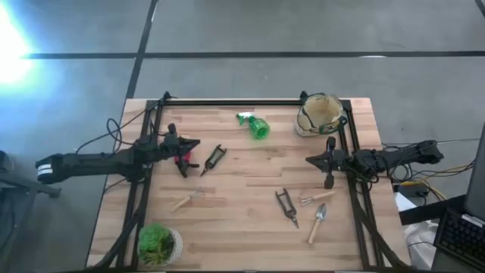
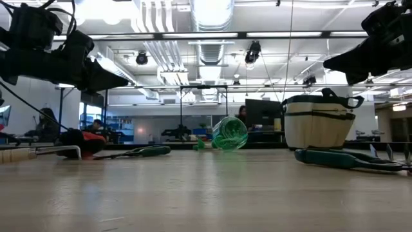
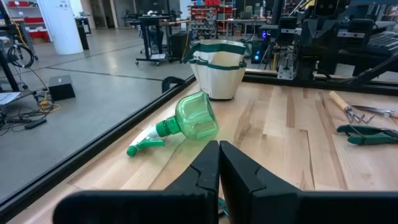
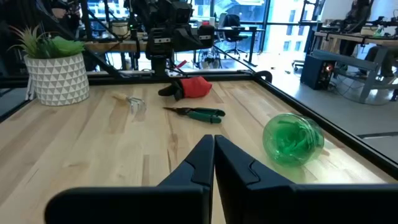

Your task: Pick & Place Garden tools in Gardening bag

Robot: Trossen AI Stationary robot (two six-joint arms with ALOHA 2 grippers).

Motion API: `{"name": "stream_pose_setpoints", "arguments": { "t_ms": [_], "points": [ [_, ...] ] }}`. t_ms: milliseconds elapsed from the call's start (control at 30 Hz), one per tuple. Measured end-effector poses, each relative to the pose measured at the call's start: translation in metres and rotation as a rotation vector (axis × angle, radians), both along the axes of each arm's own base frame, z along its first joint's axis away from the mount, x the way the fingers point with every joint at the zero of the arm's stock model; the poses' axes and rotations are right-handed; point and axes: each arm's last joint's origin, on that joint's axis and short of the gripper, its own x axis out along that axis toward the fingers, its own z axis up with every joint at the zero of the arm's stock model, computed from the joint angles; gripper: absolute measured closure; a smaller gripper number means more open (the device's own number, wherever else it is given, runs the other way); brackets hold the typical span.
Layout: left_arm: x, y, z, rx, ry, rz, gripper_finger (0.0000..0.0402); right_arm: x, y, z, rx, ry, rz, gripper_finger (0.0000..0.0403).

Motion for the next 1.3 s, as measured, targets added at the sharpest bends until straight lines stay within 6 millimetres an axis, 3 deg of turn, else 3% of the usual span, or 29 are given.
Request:
{"name": "stream_pose_setpoints", "arguments": {
  "t_ms": [1300],
  "points": [
    [0.0,0.0,0.0001,0.0,0.0,0.0,0.0387,0.0002,-0.0001,0.002,-0.05,-0.011,-0.002,0.0394]
  ]
}}
